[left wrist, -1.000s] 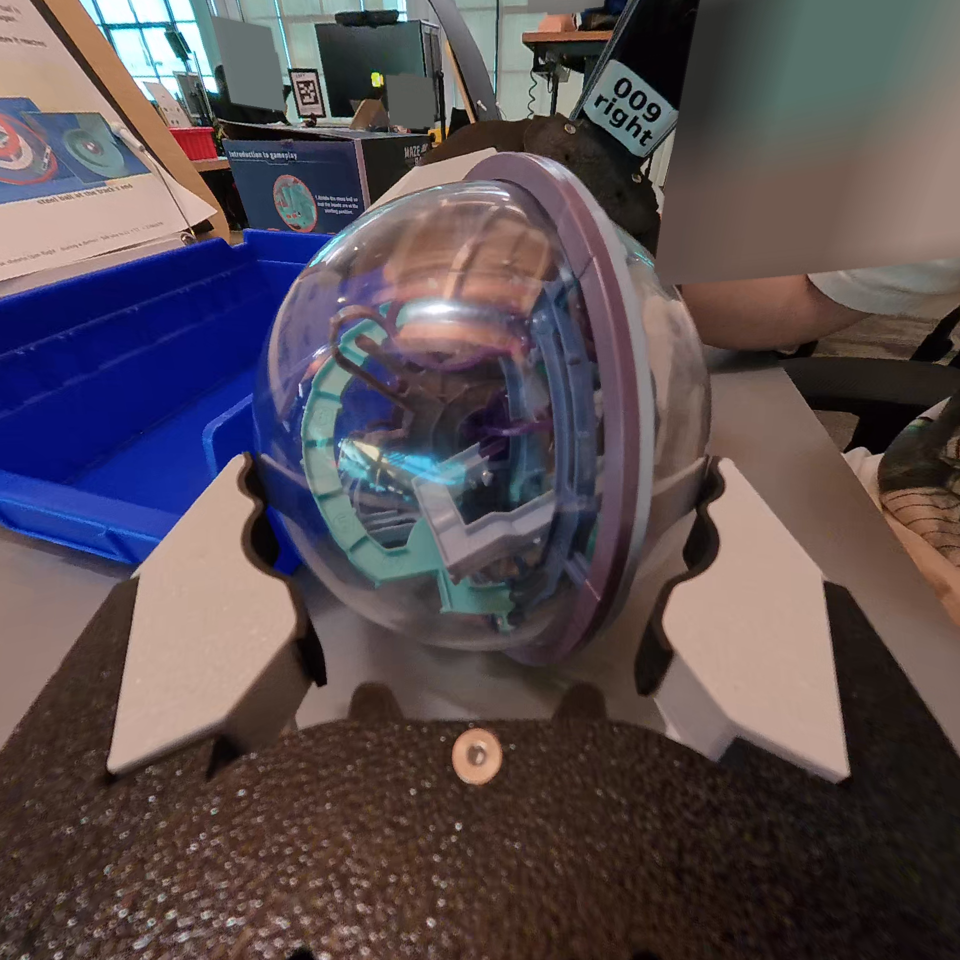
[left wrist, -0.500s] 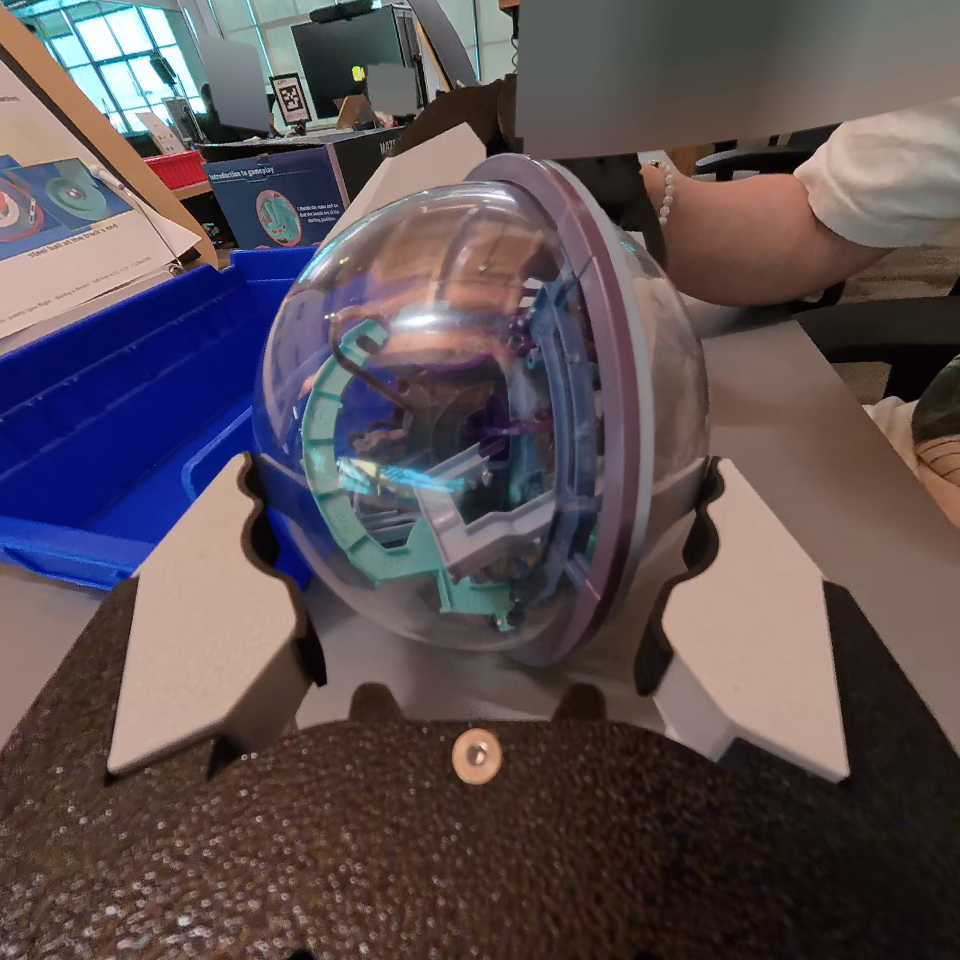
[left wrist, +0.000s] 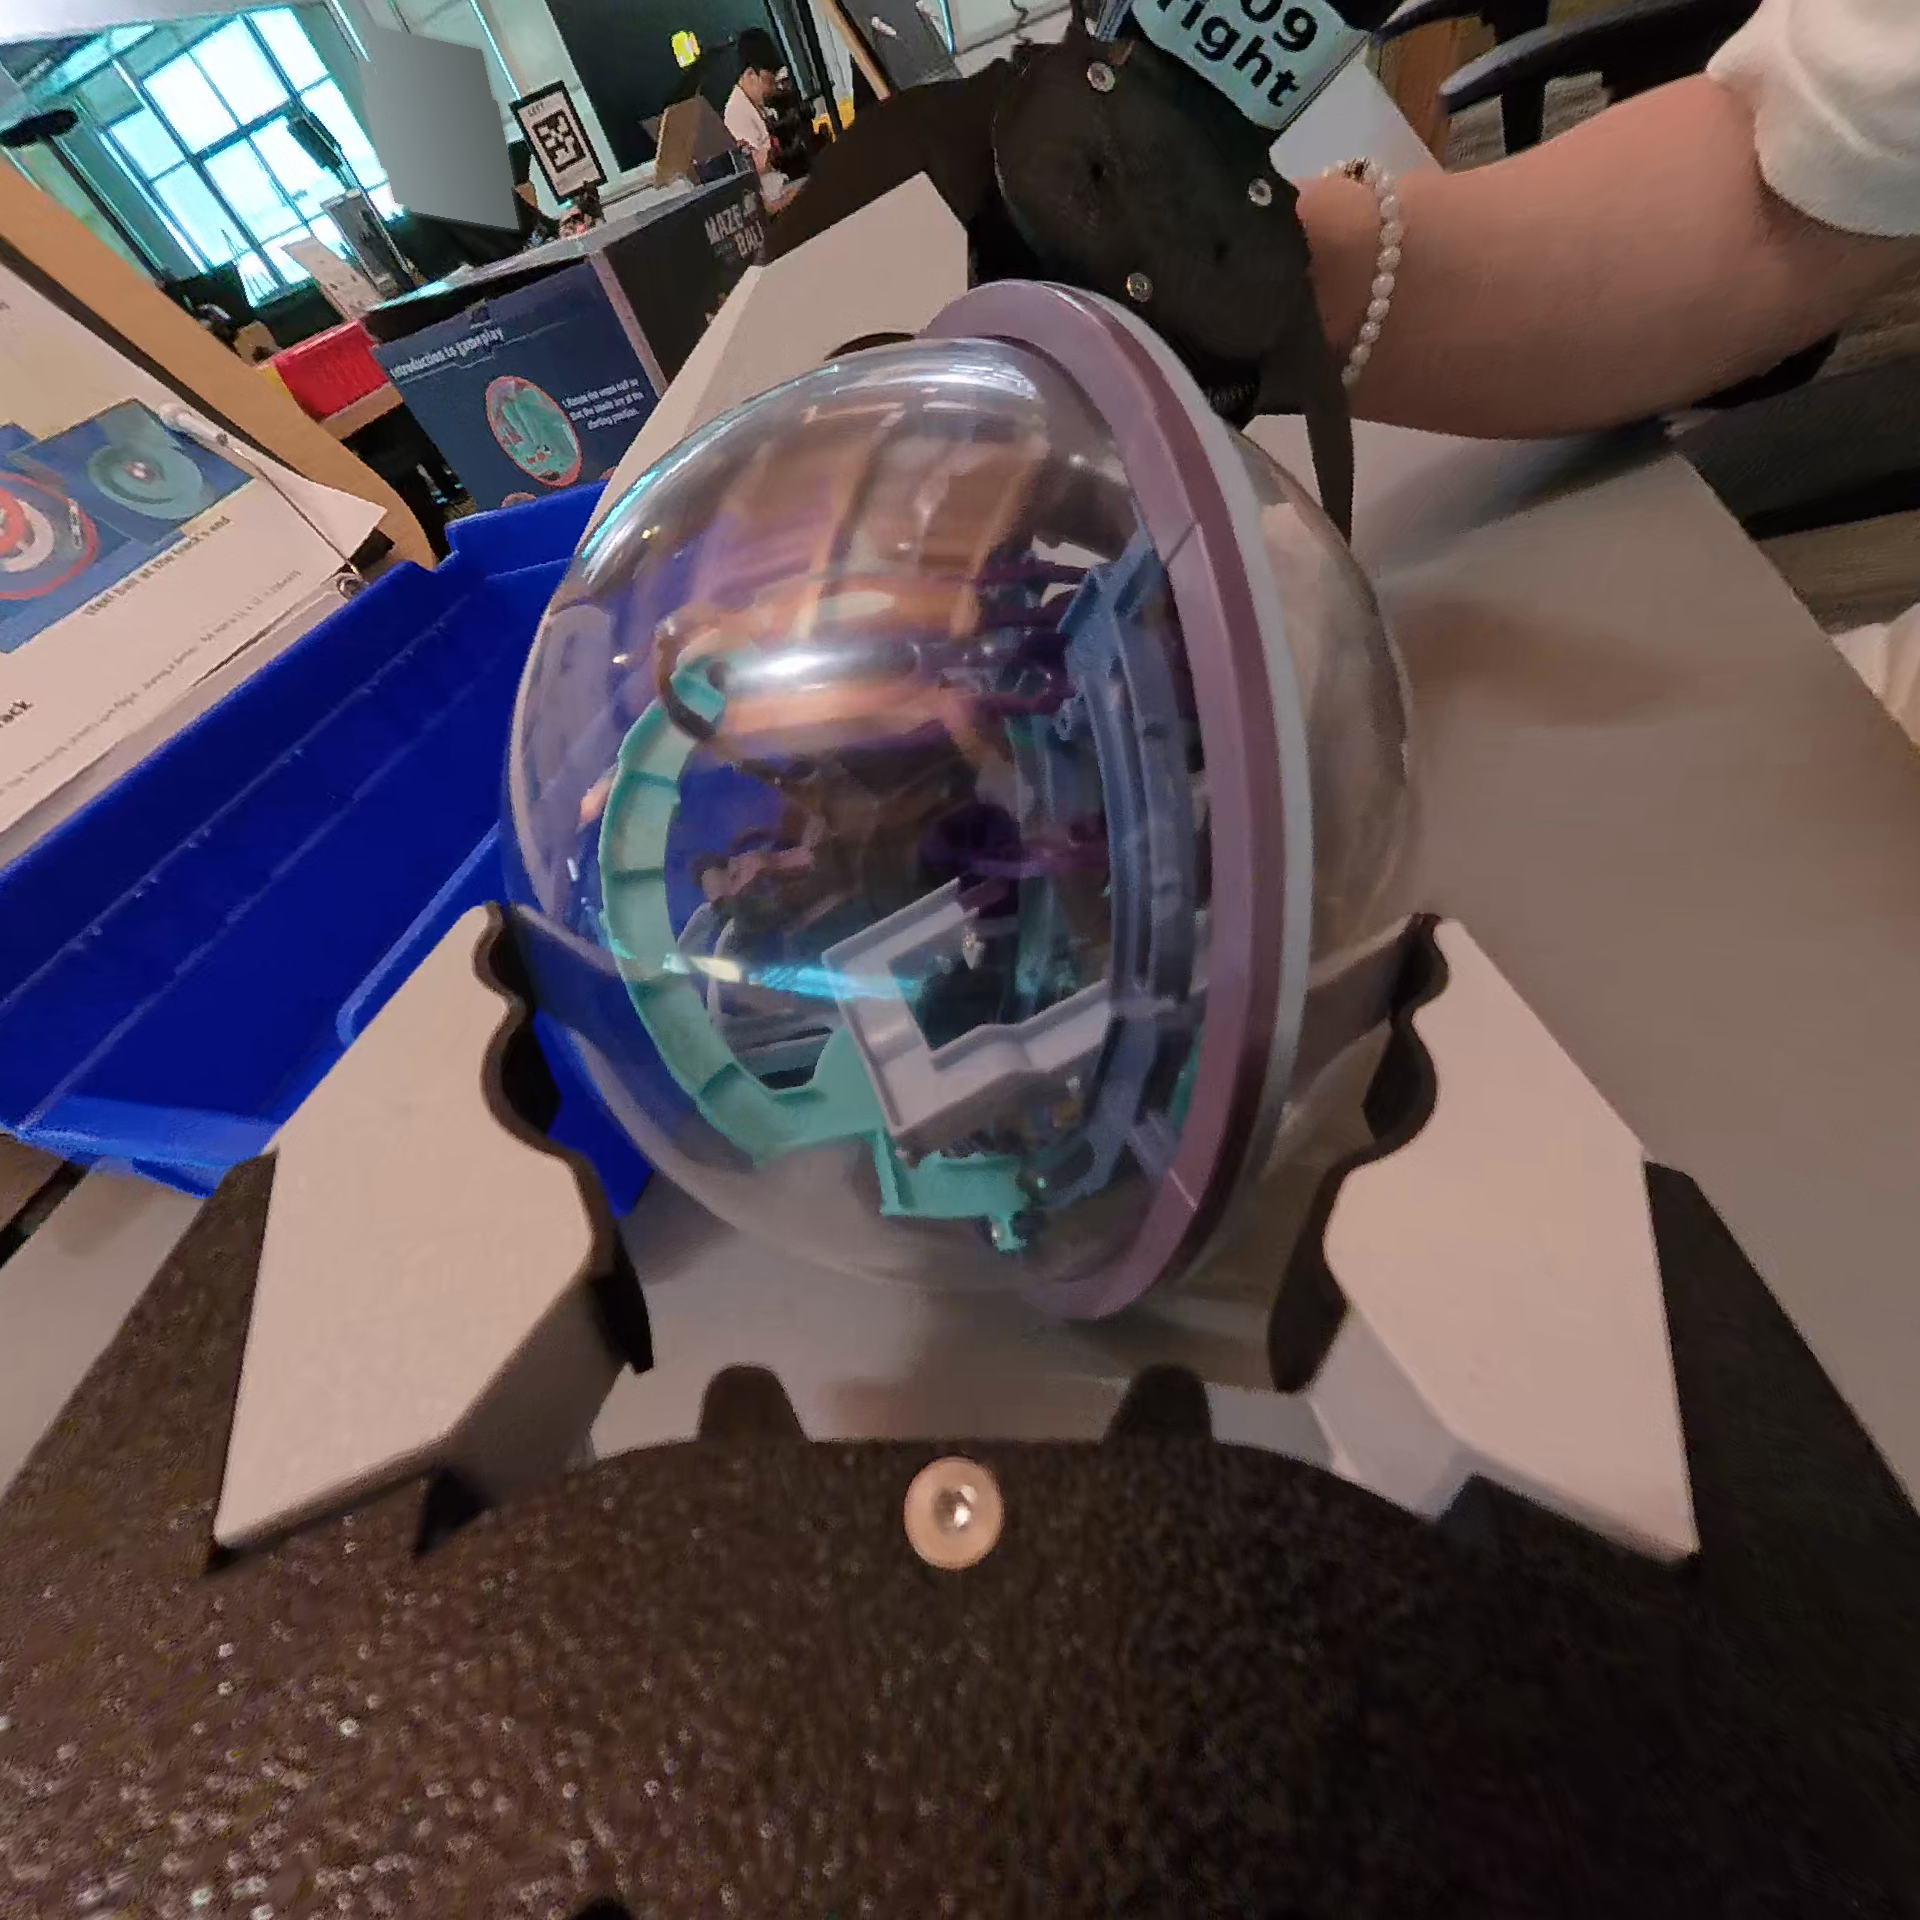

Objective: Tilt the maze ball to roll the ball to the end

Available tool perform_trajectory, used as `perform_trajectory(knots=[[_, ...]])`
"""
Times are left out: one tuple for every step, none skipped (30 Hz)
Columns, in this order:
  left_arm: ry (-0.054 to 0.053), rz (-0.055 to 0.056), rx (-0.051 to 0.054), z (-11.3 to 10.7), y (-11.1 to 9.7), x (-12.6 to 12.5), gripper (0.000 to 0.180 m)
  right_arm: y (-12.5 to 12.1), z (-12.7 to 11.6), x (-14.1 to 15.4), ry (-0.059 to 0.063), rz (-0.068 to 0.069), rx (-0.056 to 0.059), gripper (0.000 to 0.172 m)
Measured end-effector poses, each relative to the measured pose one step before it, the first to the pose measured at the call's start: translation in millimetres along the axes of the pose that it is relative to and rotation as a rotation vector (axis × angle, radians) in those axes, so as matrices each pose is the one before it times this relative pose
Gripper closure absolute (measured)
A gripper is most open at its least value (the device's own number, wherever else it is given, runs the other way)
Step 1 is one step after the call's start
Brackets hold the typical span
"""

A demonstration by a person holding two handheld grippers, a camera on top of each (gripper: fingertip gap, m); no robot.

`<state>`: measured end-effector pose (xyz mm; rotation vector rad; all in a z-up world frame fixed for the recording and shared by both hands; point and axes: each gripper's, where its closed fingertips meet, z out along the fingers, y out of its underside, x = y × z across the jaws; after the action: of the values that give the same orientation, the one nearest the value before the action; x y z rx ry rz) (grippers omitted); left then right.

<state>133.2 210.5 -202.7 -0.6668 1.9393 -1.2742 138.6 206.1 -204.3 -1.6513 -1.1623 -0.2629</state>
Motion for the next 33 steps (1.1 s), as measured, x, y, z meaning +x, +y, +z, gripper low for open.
perform_trajectory(knots=[[0.0023,-0.0005,0.0039,0.23,-1.63,3.62,0.025,-2.63,-1.75,-2.98,0.0044,0.008,0.0183,0.017],[0.0078,-0.0112,0.0107,-0.3,-2.02,4.16,0.025,-3.55,-1.85,-3.2,-0.0009,0.014,0.0263,0.016],[-0.0001,0.0,0.0082,-0.37,-1.21,2.99,0.025,-1.77,-0.78,-2.18,0.0039,-0.0007,0.0164,0.017],[-0.0031,0.0009,0.0045,-0.57,-0.6,2.1,0.025,-1.75,-0.43,-1.66,-0.0003,-0.0012,0.0123,0.016],[-0.0028,-0.0041,0.004,-1.06,-0.47,1.91,0.025,-2.11,-0.05,-1.4,-0.0063,-0.001,0.008,0.016],[-0.0066,0.0036,-0.0022,-1.11,0.72,0.84,0.025,-1.15,0.63,-0.55,-0.0052,-0.0129,-0.0038,0.016],[-0.0086,0.0047,-0.0047,-1.17,1.03,0.48,0.025,-0.99,0.8,-0.45,-0.0075,-0.0136,-0.0092,0.016],[-0.0102,0.0044,-0.0046,-1.29,1.04,0.64,0.025,-1.07,0.74,-0.42,-0.0086,-0.0153,-0.0098,0.016],[-0.0126,0.0079,-0.0042,-1.42,1.01,0.7,0.025,-1.36,0.79,-0.69,-0.0078,-0.0186,-0.0064,0.017],[-0.0145,0.0098,-0.001,-1.44,0.97,1.18,0.026,-1.87,0.73,-0.96,-0.0067,-0.0206,-0.0026,0.017],[-0.0158,0.0117,0.0036,-1.56,0.42,1.71,0.026,-2.39,0.34,-1.34,-0.0058,-0.023,-0.0001,0.017],[-0.0179,0.0158,0.0049,-1.72,0.25,1.93,0.026,-2.38,0.34,-1.48,-0.003,-0.0272,-0.0028,0.017],[-0.0207,0.0195,0.0029,-1.55,0.19,1.89,0.026,-2.08,0.3,-1.43,0.0002,-0.0312,-0.0059,0.017],[-0.0191,0.0193,0.0011,-1.54,0.11,1.95,0.026,-2.1,0.0,-1.41,0.0005,-0.0281,-0.0047,0.017],[-0.0148,0.0157,0.001,-1.57,-0.3,1.91,0.026,-2.19,0.03,-1.41,0.0004,-0.0214,-0.0028,0.017],[-0.0117,0.0145,-0.0004,-1.26,-0.25,1.83,0.026,-1.96,-0.05,-1.34,0.0022,-0.0182,-0.0033,0.017],[-0.0095,0.0137,-0.0021,-1.16,-0.22,1.39,0.026,-1.46,-0.15,-0.95,0.0037,-0.0167,-0.0046,0.017],[-0.0068,0.0108,-0.001,-0.81,-0.37,1.28,0.026,-1.13,-0.19,-0.89,0.0033,-0.0108,-0.0038,0.017],[-0.005,0.0067,0.0016,-0.53,-0.5,1.0,0.026,-0.56,-0.23,-0.67,0.0028,-0.0063,-0.0037,0.017],[-0.0054,0.0071,0.0011,-0.24,-0.51,0.68,0.026,-0.27,-0.32,-0.52,0.0035,-0.0072,-0.0043,0.017],[-0.0058,0.0086,0.0003,-0.16,-0.36,0.58,0.026,-0.34,-0.32,-0.42,0.0037,-0.0094,-0.0058,0.017],[-0.0058,0.0091,0.0001,-0.34,-0.27,0.69,0.026,-0.39,-0.18,-0.47,0.0037,-0.0102,-0.0071,0.017],[-0.0058,0.0107,-0.0006,-0.5,-0.1,0.83,0.026,-0.76,-0.18,-0.53,0.0043,-0.0124,-0.0077,0.017],[-0.0061,0.0131,-0.002,-0.64,-0.12,0.76,0.026,-1.01,-0.12,-0.62,0.0051,-0.0145,-0.0095,0.017],[-0.0065,0.0141,-0.0026,-0.85,-0.03,1.01,0.026,-1.1,-0.2,-0.69,0.0057,-0.016,-0.0095,0.017],[-0.0071,0.0151,-0.0032,-1.02,0.11,1.1,0.026,-1.54,-0.18,-0.66,0.0063,-0.0178,-0.0073,0.017],[-0.0073,0.0145,-0.0044,-1.06,0.17,1.02,0.026,-1.42,-0.01,-0.57,0.0063,-0.0172,-0.0061,0.017],[-0.007,0.0117,-0.0061,-0.93,0.21,0.83,0.026,-1.26,0.26,-0.52,0.0065,-0.0136,-0.0057,0.016],[-0.0058,0.0064,-0.0066,-0.81,0.4,0.56,0.026,-0.87,0.63,-0.29,0.0064,-0.0083,-0.0055,0.016],[-0.0039,0.0003,-0.0069,-0.75,0.59,0.24,0.026,-0.7,0.92,-0.08,0.0043,-0.002,-0.004,0.015],[-0.0013,-0.0038,-0.0059,-0.59,0.62,-0.12,0.026,-0.52,0.84,-0.07,-0.0007,0.0007,-0.0012,0.015],[-0.0001,-0.004,-0.0034,-0.51,0.53,-0.1,0.026,-0.21,0.4,0.15,-0.0047,0.0001,-0.0002,0.014],[-0.0011,-0.0061,-0.0008,-0.19,0.24,-0.24,0.026,0.37,0.42,0.36,-0.0061,0.0017,-0.0038,0.015]])
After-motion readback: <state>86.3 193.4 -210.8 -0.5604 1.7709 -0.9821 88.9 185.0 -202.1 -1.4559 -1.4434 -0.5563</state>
